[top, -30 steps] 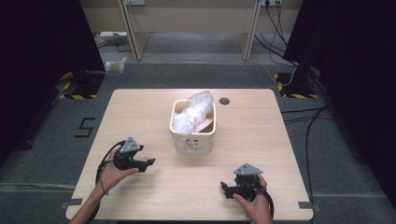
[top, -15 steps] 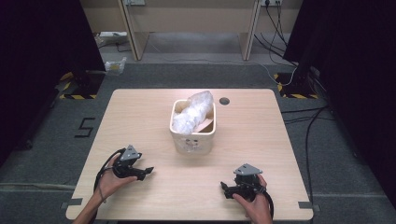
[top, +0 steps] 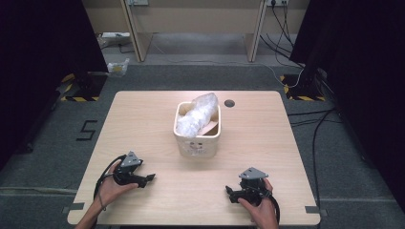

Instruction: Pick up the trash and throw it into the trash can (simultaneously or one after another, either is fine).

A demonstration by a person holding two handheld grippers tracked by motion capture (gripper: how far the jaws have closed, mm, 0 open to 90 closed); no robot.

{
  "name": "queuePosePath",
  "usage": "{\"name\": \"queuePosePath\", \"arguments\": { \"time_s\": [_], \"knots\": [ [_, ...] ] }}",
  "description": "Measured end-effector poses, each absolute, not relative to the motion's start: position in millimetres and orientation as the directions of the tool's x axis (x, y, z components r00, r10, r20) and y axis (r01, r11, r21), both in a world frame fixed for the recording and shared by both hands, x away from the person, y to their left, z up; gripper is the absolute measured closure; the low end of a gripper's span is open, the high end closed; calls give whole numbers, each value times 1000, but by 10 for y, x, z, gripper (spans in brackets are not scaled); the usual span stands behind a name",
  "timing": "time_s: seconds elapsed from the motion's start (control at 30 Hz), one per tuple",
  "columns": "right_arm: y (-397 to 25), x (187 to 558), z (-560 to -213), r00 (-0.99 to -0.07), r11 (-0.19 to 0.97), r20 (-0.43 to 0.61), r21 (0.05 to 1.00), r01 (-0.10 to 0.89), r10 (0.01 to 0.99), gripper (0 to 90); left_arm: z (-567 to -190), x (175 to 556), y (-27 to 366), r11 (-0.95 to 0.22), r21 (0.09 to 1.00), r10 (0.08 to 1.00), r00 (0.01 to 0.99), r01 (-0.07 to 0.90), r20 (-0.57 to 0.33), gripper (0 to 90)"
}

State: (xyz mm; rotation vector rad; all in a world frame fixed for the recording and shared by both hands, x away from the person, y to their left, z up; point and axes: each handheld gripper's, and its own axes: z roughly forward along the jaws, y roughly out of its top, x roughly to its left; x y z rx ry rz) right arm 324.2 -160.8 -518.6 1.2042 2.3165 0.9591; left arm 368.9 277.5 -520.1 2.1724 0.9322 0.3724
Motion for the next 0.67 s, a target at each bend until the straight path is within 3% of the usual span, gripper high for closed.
{"name": "queuePosePath", "arguments": {
  "time_s": [0.67],
  "knots": [
    [-1607, 3241, -5184, -577, 414, -11, 708, 573, 817, 63, -5238, 3696, 2792, -459, 745, 710, 704, 484, -20, 147]
  ]
}}
